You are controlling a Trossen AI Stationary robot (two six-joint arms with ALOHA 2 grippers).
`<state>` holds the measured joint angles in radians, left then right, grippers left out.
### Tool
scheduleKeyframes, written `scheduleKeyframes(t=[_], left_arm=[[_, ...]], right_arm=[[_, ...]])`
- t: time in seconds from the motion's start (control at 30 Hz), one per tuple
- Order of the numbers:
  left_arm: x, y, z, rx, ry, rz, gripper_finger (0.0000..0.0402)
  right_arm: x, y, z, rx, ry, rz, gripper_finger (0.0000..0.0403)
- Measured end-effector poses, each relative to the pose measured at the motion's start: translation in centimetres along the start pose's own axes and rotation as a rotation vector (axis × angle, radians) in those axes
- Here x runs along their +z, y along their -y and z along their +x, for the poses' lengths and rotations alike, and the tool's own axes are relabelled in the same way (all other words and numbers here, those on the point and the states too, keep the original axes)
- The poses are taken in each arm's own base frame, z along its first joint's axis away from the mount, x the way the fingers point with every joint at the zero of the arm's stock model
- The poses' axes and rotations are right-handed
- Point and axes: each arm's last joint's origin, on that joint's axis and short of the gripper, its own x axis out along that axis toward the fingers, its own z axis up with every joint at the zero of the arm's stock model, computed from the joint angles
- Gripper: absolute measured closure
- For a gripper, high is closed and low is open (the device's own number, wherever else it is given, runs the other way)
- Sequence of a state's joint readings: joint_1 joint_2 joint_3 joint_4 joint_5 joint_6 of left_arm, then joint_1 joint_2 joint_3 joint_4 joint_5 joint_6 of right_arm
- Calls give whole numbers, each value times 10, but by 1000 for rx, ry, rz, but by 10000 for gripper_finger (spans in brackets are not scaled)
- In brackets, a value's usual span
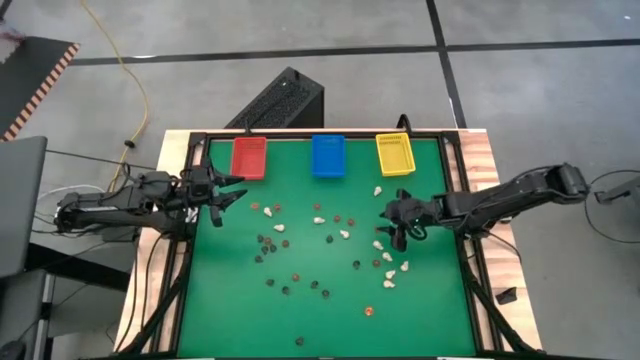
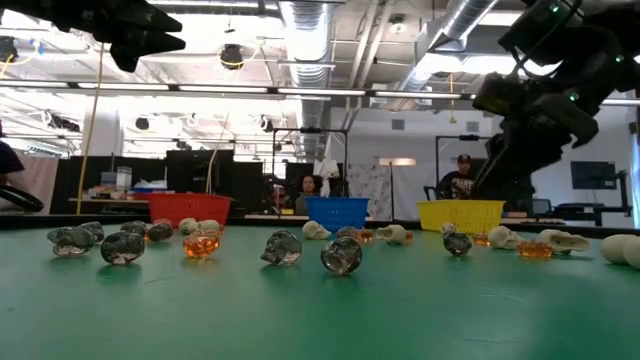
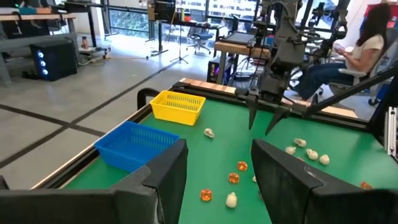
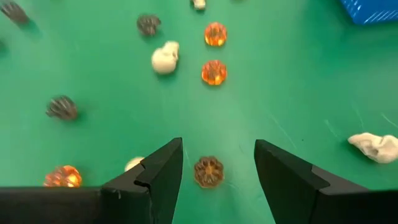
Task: Sort Halloween decoration
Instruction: Put the orange pumpkin toy into the red bin
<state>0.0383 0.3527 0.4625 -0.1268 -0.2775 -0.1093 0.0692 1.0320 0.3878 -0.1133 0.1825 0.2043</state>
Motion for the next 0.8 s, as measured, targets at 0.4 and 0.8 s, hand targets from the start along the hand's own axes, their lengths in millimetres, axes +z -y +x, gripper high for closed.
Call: scheduleKeyframes(t=[0.4,0.8], left_arm=[[-4,0,0,4,-41,11,232],[-4,0,0,5,-41,6,232]], right_arm=[[-7,-4,21,-7,-67,-18,137],[-16,-6,39,-24,-138,-24,137]])
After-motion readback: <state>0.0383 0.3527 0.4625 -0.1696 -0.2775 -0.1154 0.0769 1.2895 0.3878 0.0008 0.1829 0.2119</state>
